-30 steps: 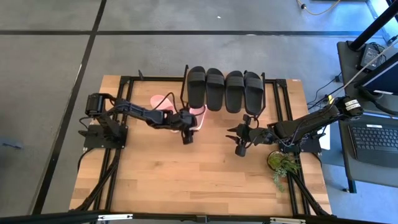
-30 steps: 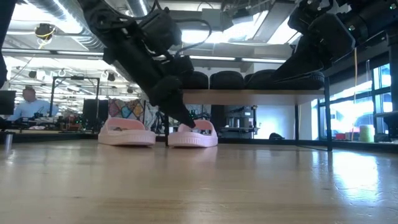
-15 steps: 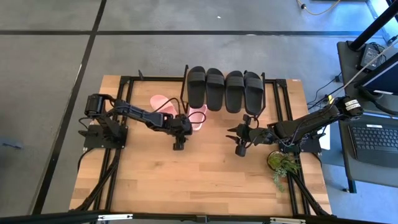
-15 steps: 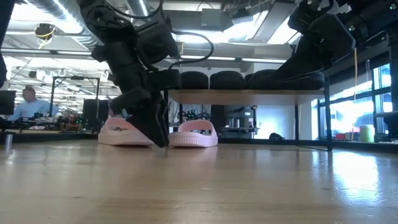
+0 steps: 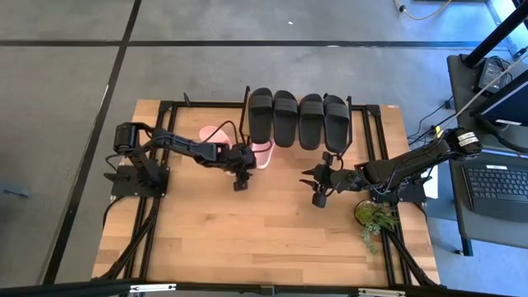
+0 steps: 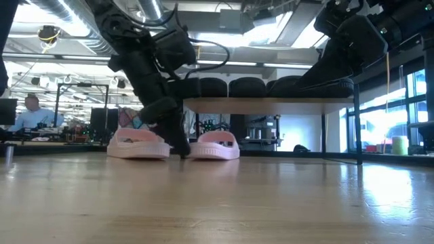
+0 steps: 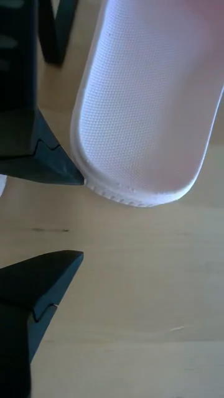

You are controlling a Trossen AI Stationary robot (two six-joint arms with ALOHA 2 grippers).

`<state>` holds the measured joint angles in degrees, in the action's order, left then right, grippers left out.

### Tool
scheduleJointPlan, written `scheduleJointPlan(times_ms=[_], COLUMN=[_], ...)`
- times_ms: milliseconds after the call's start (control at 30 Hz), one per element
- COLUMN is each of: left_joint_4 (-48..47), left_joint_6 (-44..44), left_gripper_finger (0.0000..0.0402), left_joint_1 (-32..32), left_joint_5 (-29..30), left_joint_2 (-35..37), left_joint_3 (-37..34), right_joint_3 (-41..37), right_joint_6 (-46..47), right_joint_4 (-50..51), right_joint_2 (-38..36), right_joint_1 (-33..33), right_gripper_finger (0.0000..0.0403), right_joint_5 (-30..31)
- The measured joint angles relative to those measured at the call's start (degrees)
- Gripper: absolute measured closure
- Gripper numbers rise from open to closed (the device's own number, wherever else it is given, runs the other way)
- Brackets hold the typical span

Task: Pick and place slides into the shelf
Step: Put the pink slide under the shelf

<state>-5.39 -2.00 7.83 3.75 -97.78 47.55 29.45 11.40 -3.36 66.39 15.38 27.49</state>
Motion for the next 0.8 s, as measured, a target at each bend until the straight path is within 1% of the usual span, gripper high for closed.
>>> scheduleJointPlan(times_ms=[367, 633, 800], left_joint_4=[5.57, 5.66, 2.0], left_joint_6=[0.39, 0.35, 0.21], left_gripper_finger=[0.0227, 0.0227, 0.0227], left_joint_1=[1.62, 1.23, 0.08], left_joint_5=[0.12, -0.42, -1.99], left_joint_2=[-0.02, 0.01, 1.32], left_joint_3=[0.0, 0.0, -0.05], right_joint_3=[0.0, -0.02, -0.02], right_joint_6=[-1.2, -1.38, -1.3], right_joint_4=[0.0, 0.01, 0.17], right_joint_2=[0.0, 0.0, 0.0], right_joint_1=[0.0, 0.0, 0.02], right_gripper_finger=[0.0282, 0.0282, 0.0282], right_joint_5=[0.02, 0.02, 0.02])
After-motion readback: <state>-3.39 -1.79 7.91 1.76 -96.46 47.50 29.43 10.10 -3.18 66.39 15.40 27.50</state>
